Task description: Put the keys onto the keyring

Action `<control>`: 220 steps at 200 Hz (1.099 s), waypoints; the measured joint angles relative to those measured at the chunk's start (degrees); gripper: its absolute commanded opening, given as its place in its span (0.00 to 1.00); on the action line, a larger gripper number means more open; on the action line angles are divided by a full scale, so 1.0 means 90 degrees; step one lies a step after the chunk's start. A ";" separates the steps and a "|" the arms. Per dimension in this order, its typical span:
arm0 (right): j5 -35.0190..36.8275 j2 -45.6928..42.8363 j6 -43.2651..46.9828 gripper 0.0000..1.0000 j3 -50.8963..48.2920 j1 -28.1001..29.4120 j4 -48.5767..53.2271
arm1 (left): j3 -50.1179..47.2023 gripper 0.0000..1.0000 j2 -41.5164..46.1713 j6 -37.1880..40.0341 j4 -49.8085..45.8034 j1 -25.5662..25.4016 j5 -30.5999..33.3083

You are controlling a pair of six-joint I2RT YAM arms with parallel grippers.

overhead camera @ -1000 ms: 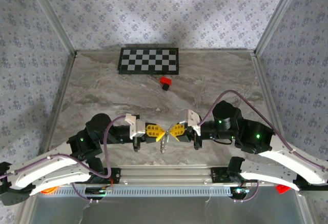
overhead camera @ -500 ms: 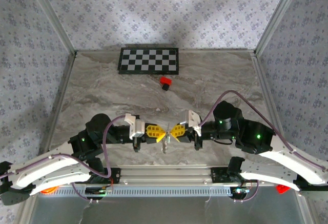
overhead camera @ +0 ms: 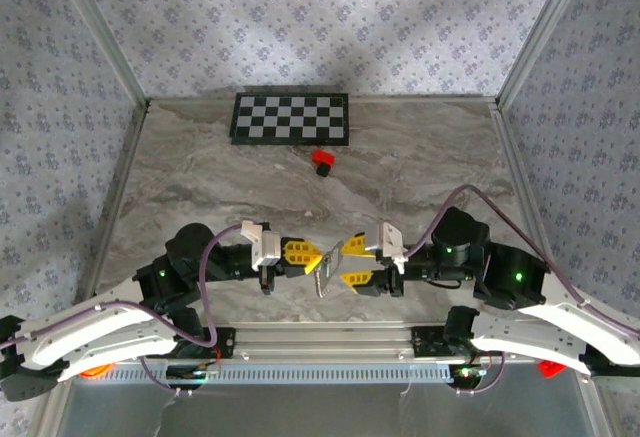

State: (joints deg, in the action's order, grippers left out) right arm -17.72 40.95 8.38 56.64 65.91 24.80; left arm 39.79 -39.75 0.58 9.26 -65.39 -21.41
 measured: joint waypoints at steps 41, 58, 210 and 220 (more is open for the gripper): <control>0.0461 0.0053 -0.0002 0.44 -0.0070 0.0100 -0.0340 | 0.0000 0.00 0.0000 0.0000 0.0000 0.0000 -0.0005; 0.0568 0.0124 -0.0007 0.40 -0.0078 0.0112 -0.0449 | 0.0000 0.00 -0.0002 0.0000 0.0000 0.0000 -0.0015; 0.0534 0.0374 0.0044 0.00 -0.0117 0.0223 -0.0692 | 0.0000 0.00 0.0000 0.0002 -0.0002 0.0002 -0.0005; 0.0532 0.0389 0.0049 0.00 -0.0117 0.0223 -0.0690 | 0.0000 0.00 0.0000 0.0002 -0.0002 0.0002 -0.0002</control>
State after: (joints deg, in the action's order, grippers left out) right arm -12.93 44.45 8.82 55.59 67.92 18.59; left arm 39.79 -39.75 0.60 9.23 -65.36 -21.43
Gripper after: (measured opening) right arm 0.052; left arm 0.047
